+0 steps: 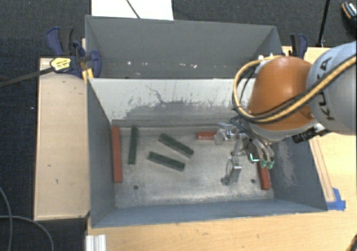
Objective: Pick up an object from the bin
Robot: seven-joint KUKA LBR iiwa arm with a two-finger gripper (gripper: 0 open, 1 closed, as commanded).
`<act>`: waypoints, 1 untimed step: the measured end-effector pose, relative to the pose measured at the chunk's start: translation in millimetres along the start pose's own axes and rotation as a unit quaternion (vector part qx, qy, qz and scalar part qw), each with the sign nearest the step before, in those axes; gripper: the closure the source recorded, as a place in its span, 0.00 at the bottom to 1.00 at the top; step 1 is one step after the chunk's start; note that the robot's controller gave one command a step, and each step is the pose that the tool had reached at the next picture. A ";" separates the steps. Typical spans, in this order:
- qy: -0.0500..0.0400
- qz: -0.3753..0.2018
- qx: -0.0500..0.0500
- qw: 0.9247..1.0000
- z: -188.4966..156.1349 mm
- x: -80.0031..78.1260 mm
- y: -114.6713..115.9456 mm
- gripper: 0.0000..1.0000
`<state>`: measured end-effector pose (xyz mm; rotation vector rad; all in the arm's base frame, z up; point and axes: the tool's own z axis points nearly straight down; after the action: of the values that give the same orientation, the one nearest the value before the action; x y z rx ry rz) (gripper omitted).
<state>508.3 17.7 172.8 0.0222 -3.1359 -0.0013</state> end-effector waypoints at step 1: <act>-0.002 0.055 -0.001 0.998 105.6 -11.6 62.5 0.00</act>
Offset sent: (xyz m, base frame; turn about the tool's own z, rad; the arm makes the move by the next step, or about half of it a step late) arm 0.0105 0.0599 -0.1028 0.1139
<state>518.4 80.4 67.1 -0.1520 -3.1372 -0.0036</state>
